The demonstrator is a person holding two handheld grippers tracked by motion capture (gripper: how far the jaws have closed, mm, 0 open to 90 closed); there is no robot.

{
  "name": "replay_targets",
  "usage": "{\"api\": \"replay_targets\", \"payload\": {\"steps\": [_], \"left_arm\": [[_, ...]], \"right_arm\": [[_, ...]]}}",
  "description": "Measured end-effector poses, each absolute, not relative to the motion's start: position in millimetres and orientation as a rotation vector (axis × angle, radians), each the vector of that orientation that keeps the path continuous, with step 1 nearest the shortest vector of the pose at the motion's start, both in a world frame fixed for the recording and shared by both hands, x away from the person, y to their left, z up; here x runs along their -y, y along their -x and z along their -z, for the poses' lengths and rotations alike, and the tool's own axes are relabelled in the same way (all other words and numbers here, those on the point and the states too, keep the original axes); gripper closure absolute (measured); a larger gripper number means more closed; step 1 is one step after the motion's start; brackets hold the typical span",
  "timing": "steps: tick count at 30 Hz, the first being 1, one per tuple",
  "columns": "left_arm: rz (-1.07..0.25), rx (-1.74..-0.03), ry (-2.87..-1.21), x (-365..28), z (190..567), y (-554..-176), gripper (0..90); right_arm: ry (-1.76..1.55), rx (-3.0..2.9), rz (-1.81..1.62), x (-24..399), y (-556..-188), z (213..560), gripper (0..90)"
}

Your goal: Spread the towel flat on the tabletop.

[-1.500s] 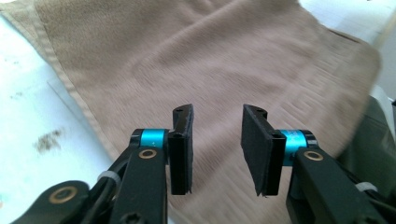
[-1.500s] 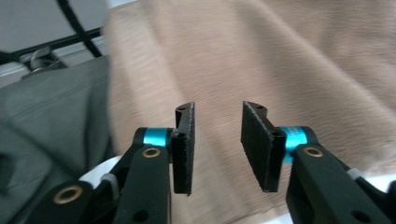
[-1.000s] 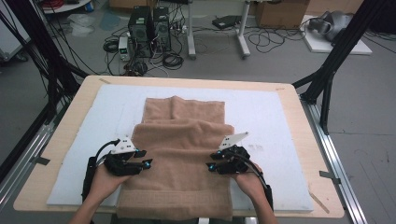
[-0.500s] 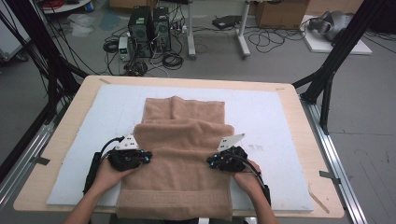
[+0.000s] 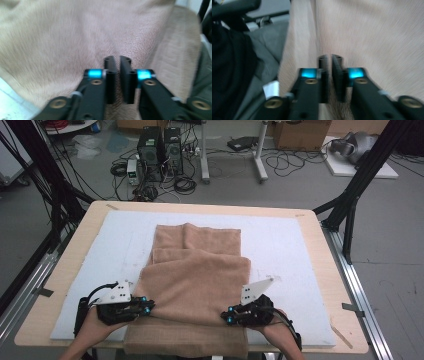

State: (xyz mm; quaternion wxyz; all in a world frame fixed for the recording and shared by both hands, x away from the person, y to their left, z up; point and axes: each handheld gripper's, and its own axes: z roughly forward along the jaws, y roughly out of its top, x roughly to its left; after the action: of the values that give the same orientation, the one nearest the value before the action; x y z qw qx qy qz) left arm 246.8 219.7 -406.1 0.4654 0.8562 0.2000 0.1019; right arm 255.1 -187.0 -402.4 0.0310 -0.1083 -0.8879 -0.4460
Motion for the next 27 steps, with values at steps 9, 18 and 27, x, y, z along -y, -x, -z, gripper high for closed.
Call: {"api": "replay_targets", "payload": {"steps": [9,18,27], "left_arm": [[-0.343,-0.686,-2.207,-211,428,-301,57.6],[-0.341,-0.714,-2.216,-201,436,-319,85.1],[-0.449,-0.828,-2.098,-190,437,-356,81.8]], "right_arm": [[0.589,2.877,1.234,189,-310,423,54.9],[0.621,2.955,1.155,184,-332,432,86.6],[0.864,2.970,1.244,195,-374,422,84.7]]}}
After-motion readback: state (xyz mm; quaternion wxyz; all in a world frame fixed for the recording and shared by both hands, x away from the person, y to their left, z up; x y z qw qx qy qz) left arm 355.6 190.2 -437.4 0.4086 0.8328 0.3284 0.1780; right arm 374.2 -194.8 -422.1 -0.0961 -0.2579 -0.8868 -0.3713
